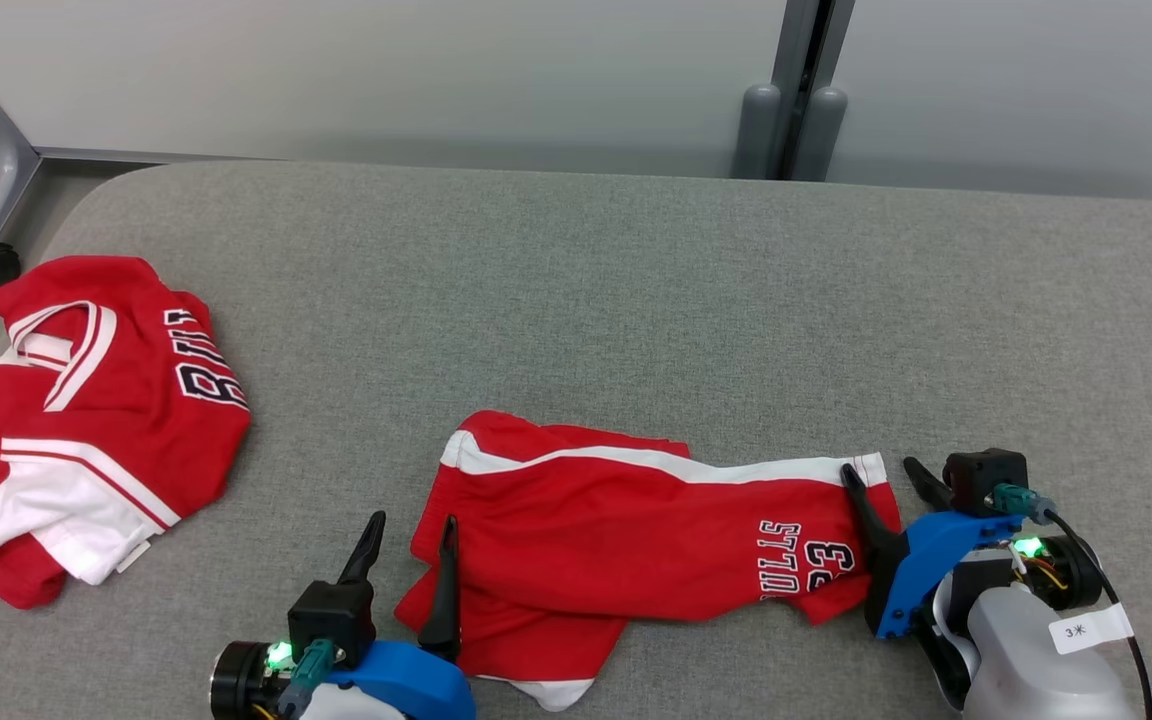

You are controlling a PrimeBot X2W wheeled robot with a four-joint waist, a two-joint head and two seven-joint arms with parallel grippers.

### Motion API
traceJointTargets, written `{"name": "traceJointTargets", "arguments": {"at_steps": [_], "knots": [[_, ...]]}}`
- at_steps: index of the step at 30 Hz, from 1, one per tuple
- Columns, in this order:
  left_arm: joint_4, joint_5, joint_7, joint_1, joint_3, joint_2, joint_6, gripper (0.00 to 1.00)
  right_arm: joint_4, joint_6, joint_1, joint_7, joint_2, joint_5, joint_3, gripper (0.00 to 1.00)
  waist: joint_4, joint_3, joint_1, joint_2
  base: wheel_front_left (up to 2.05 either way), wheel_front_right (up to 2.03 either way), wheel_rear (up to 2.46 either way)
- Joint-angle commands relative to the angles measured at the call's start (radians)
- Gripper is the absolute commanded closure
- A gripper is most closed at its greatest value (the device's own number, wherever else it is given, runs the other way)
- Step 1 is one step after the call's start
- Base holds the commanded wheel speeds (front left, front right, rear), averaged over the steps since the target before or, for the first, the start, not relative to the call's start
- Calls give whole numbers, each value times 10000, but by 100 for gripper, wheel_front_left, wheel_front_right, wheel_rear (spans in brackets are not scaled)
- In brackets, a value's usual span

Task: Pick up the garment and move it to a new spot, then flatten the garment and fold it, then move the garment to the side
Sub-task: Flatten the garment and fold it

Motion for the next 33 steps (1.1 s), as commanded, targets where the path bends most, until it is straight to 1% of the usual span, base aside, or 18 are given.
{"name": "traceJointTargets", "arguments": {"at_steps": [1, 3, 4, 5, 6, 7, 8, 9, 12, 15, 18, 21, 26, 30, 33], "knots": [[-32, -55, -26, -144, -3, -3, 25, 0, 192, 1, 26, 76, -26, -17, 44, 0, 0, 8, -1, 0, 0, 0, 0], [-31, -65, -26, -160, -8, -3, 41, 0, 324, 1, 7, 73, -34, -48, 114, 5, -5, 18, -1, 0, 0, 0, 0], [-26, -67, -26, -172, -5, -3, 44, 0, 390, 1, -14, 71, -26, -88, 189, 15, -10, 25, -1, 0, 0, 0, 0], [-21, -71, -26, -188, 0, -3, 45, 0, 459, 1, -27, 72, -8, -82, 247, 29, -15, 33, -1, 0, 0, 0, 0], [-17, -64, -26, -216, 1, -2, 48, 0, 516, 1, -35, 70, 5, -83, 321, 47, -15, 43, -1, 0, 0, 0, 0], [-21, -72, -26, -241, 2, -2, 50, 0, 581, 1, -53, 70, 26, -81, 408, 56, -12, 55, -1, 0, 0, 0, 0], [-44, -83, -26, -267, 9, -4, 48, 0, 633, 1, -75, 71, 39, -40, 470, 89, -9, 65, -1, 0, 0, 0, 0], [-127, -150, -26, -300, 41, -4, 15, 0, 673, -1, -90, 74, 40, 13, 520, 100, -6, 73, -1, 0, 0, 0, 0], [-479, -438, -28, -411, 195, -4, -187, 0, 551, -4, -102, 43, -63, 128, 583, 100, -2, 77, -1, 0, 0, 0, 0], [-644, -763, -26, -611, 230, -4, -671, 0, -12, -7, -16, -1, -188, 194, 597, 100, -2, 61, -1, 0, 0, 0, 0], [-135, -1490, -26, -1010, 123, -4, -1150, 0, -728, -4, 279, -16, -275, 212, 627, 100, -21, 34, -1, 0, 0, 0, 0], [750, -2127, 16, -1761, -139, -4, -1410, 0, -1125, -1, 505, -20, -343, 257, 635, 100, -48, -7, -1, 0, 0, 0, 0], [2006, -3175, 984, -2817, -548, -1, -1574, 0, -1415, -1, 749, -22, -385, 242, 686, 100, -122, -25, -1, 0, 0, 0, 0], [2236, -4278, 1765, -3268, -1078, 229, -1585, 0, -1539, -1, 826, -23, -395, 212, 730, 100, -190, 11, -1, 0, 0, 0, 0], [2076, -5346, 2334, -3431, -1373, 442, -1588, 0, -1621, -1, 816, -23, -407, 201, 747, 100, -212, 49, -1, 0, 0, 0, 0]]}}
